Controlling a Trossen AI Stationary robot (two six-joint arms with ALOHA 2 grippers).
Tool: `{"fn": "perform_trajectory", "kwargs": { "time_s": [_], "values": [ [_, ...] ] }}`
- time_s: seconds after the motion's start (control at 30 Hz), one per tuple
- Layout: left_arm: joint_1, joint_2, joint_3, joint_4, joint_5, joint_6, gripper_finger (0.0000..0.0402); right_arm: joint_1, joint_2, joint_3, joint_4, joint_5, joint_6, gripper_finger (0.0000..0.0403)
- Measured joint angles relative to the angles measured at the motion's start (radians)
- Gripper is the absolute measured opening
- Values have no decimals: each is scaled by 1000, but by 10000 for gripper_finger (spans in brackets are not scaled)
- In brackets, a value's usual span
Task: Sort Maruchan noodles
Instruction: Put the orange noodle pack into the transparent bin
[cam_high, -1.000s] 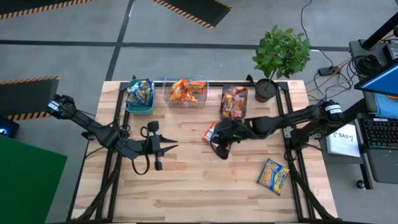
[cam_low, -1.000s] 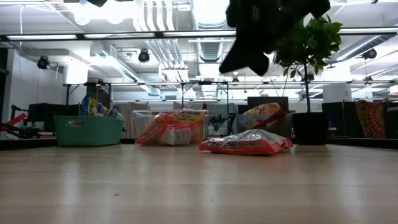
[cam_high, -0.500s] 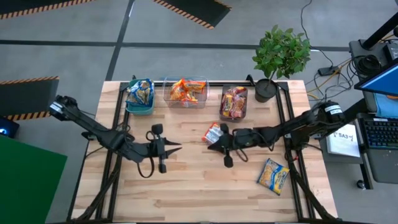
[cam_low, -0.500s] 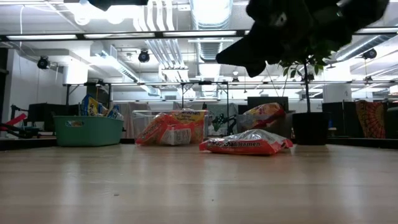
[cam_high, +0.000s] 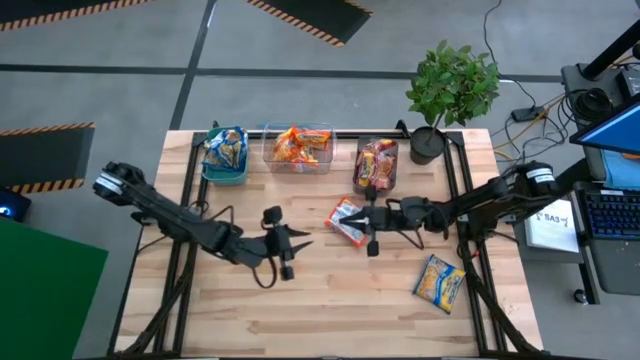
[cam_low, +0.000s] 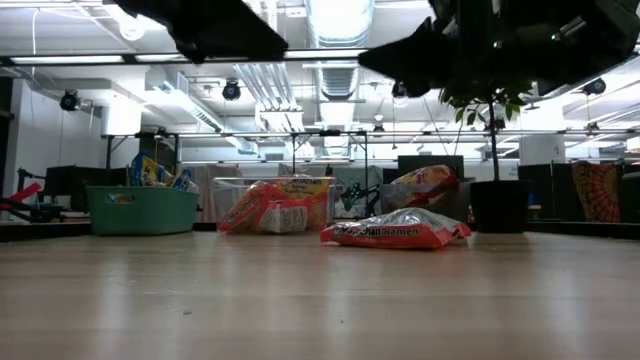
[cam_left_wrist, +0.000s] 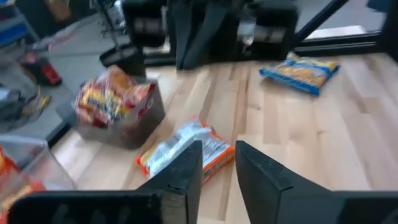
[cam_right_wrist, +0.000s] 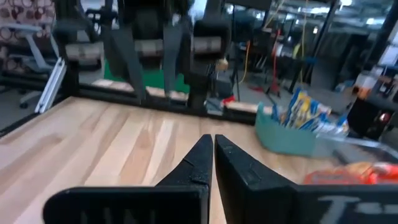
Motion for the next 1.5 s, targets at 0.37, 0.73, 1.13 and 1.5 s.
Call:
{"fn": "perform_trajectory", "kwargs": {
  "time_s": [0.37, 0.73, 1.13, 1.5],
  "values": [
    [73, 134, -1, 39, 8, -93, 145, -15, -279, -83, -102, -28, -33, 9],
    [143, 272, 0, 173, 93, -116, 160, -37, -487, -138, -247, -27, -50, 9],
    [255, 374, 10, 219, 196, -163, 160, -59, -671, -197, -249, -22, -77, 9],
    [305, 455, 17, 275, 221, -163, 198, -66, -702, -199, -293, -23, -78, 9]
  ]
}}
